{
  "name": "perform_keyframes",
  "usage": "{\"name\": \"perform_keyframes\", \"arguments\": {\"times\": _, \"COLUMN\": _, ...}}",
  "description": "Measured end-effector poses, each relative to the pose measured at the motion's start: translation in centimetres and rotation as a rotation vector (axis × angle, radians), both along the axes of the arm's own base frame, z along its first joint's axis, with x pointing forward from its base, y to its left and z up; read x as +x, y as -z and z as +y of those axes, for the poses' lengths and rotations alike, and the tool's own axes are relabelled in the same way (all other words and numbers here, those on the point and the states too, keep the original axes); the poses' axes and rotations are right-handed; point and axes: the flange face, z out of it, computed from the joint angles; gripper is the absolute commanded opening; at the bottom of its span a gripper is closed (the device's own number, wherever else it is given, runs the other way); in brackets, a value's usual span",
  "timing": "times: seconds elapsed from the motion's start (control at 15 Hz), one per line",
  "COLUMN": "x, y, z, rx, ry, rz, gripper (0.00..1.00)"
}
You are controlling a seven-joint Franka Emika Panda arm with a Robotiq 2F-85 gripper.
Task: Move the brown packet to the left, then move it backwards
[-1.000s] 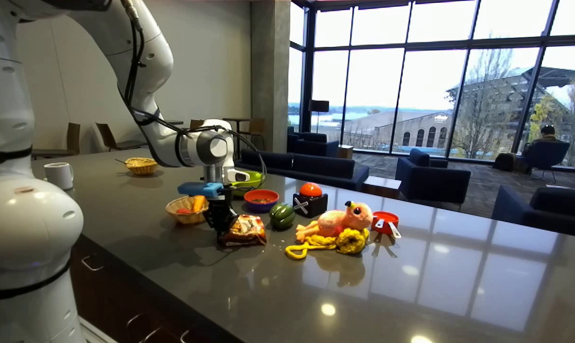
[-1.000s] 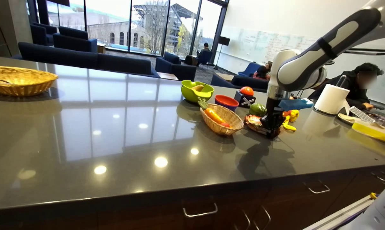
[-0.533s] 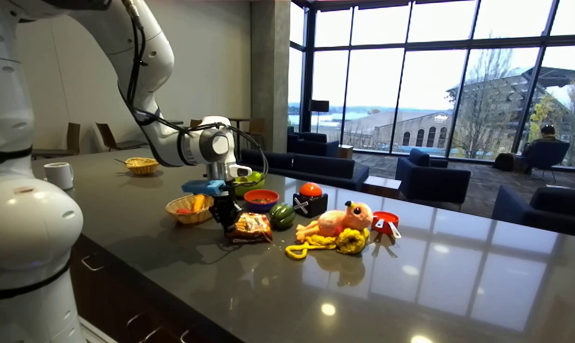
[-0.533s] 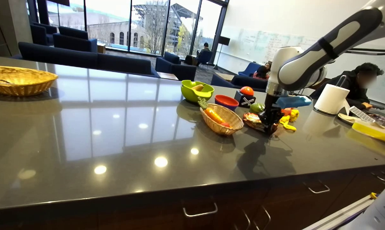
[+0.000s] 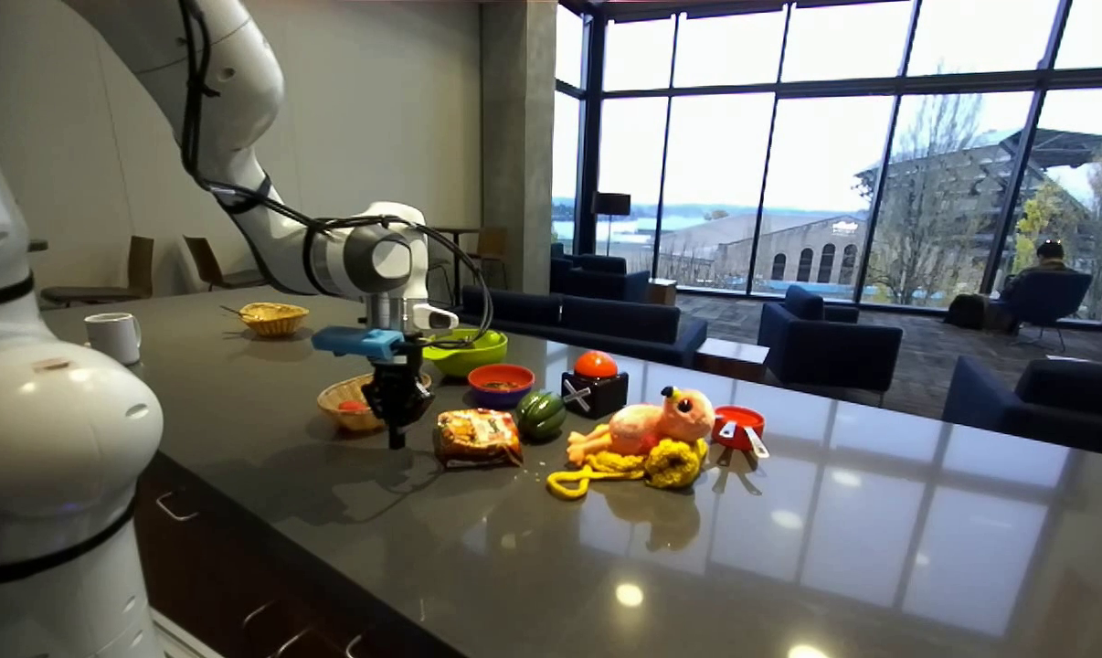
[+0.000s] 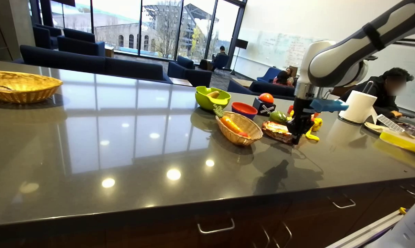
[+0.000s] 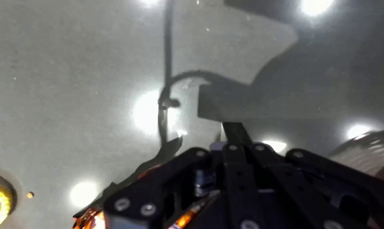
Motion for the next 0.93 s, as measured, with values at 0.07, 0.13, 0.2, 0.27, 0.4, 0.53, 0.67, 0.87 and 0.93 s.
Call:
{"name": "perform_keyframes", "arguments": {"times": 0.07, "x": -1.0, "y": -0.9, "z": 0.4, "rx": 0.007, "ry": -0.006, "rz": -0.003, "gripper": 0.00}}
{"name": "perform_keyframes", "arguments": {"times": 0.13, "x": -2.0, "y": -1.9, "z": 0.7, "rx": 0.013, "ry": -0.011, "rz": -0.011, "gripper": 0.00}}
{"name": "perform_keyframes", "arguments": {"times": 0.2, "x": -3.0, "y": -2.9, "z": 0.9, "rx": 0.018, "ry": -0.014, "rz": -0.022, "gripper": 0.00}}
{"name": "perform_keyframes", "arguments": {"times": 0.27, "x": -3.9, "y": -3.8, "z": 1.1, "rx": 0.024, "ry": -0.016, "rz": -0.034, "gripper": 0.00}}
{"name": "perform_keyframes", "arguments": {"times": 0.4, "x": -5.8, "y": -5.4, "z": 1.3, "rx": 0.035, "ry": -0.017, "rz": -0.054, "gripper": 0.00}}
{"name": "perform_keyframes", "arguments": {"times": 0.53, "x": -7.2, "y": -7.2, "z": 1.4, "rx": 0.045, "ry": -0.023, "rz": -0.074, "gripper": 0.00}}
{"name": "perform_keyframes", "arguments": {"times": 0.67, "x": -7.7, "y": -9.6, "z": 1.3, "rx": 0.055, "ry": -0.024, "rz": -0.105, "gripper": 0.00}}
{"name": "perform_keyframes", "arguments": {"times": 0.87, "x": -8.3, "y": -11.4, "z": 1.2, "rx": 0.062, "ry": -0.027, "rz": -0.135, "gripper": 0.01}}
{"name": "perform_keyframes", "arguments": {"times": 0.93, "x": -8.4, "y": -11.2, "z": 1.2, "rx": 0.061, "ry": -0.027, "rz": -0.131, "gripper": 0.01}}
